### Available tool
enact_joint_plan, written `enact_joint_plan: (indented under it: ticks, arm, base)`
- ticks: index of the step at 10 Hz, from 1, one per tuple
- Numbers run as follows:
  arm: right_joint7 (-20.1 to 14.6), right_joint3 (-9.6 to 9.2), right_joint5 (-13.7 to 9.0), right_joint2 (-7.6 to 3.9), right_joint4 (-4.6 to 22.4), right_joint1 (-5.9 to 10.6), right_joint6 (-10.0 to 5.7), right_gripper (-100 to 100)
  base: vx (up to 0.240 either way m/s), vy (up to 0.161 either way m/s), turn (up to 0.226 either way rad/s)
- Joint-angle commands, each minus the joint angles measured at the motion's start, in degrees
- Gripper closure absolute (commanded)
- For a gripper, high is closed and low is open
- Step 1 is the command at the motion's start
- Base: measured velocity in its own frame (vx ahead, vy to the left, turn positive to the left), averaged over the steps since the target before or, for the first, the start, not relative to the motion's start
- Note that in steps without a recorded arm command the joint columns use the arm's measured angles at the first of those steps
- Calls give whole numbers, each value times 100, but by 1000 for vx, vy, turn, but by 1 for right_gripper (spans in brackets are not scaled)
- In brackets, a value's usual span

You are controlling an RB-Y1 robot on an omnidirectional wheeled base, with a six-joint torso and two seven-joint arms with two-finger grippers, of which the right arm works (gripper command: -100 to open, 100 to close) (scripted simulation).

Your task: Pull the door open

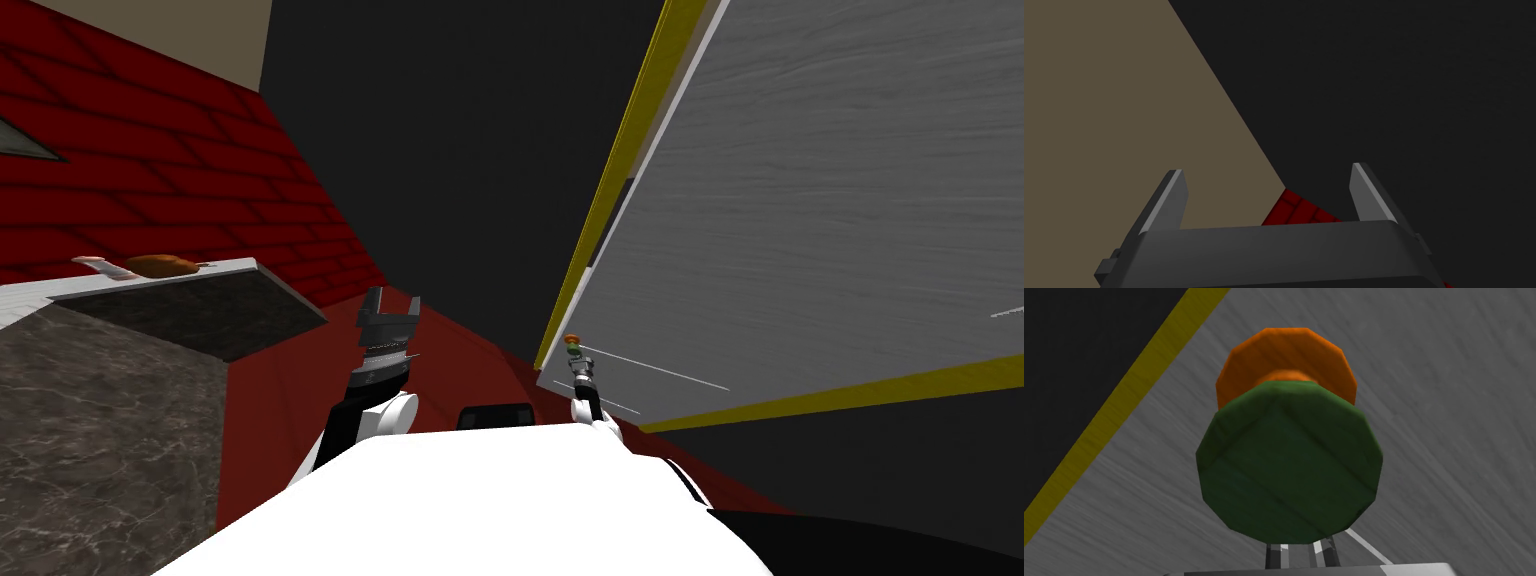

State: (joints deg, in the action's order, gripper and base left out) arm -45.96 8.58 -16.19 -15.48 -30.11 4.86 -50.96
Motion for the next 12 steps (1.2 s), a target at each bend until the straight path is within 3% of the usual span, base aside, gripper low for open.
enact_joint_plan:
  ticks: [1,2,3,12]
  arm:
    - [-286,-45,-95,45,-91,105,-51,100]
    - [-367,-45,-95,45,-91,105,-51,100]
    - [-573,-46,-161,48,185,160,-39,-100]
    - [-1671,-103,-521,409,15,333,92,-100]
  base:
    - [-71,-17,103]
    - [-58,-14,44]
    - [-84,-32,-18]
    - [-97,3,26]
